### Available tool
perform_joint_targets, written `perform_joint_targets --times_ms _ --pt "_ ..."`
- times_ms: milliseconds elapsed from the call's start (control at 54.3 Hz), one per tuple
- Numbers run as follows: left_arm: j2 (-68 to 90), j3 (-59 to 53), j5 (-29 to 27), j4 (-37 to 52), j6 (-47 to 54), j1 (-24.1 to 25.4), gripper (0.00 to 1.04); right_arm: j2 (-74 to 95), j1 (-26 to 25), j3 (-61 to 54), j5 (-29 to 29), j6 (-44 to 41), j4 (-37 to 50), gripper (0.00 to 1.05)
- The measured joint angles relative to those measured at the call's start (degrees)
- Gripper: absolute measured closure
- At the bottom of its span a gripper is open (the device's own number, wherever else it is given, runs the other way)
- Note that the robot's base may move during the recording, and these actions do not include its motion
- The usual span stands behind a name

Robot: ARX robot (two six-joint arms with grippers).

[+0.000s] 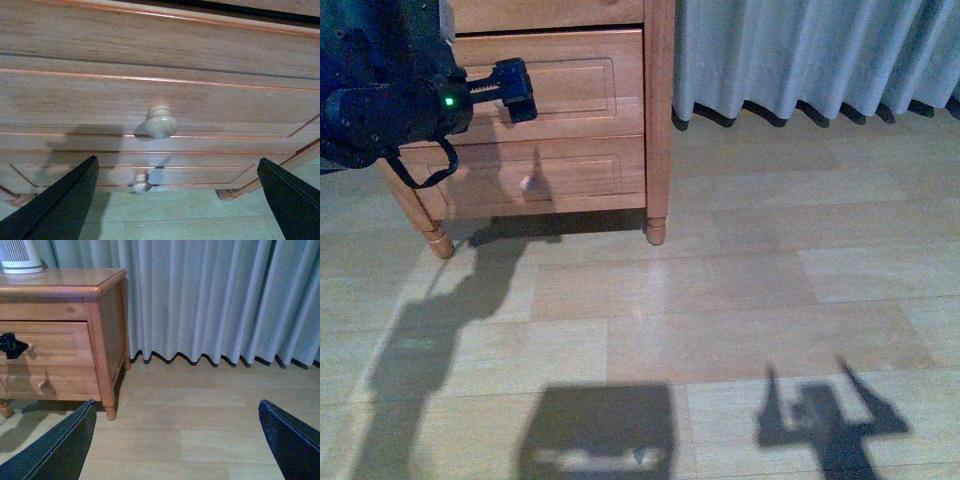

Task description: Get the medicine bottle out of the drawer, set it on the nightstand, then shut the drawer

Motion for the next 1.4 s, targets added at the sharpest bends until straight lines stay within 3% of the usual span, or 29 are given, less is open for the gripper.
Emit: perform_joint_targets --times_ms 663,1399 --pt "6.3 6.3 -3.3 2.8 5.9 -2.1 0.06 0.0 0.0 0.0 0.0 0.0 0.0 0.07" --pt "13.4 16.8 -5.3 1.7 3.4 -2.1 0.09 0.0 0.0 0.0 0.0 0.0 0.0 0.07"
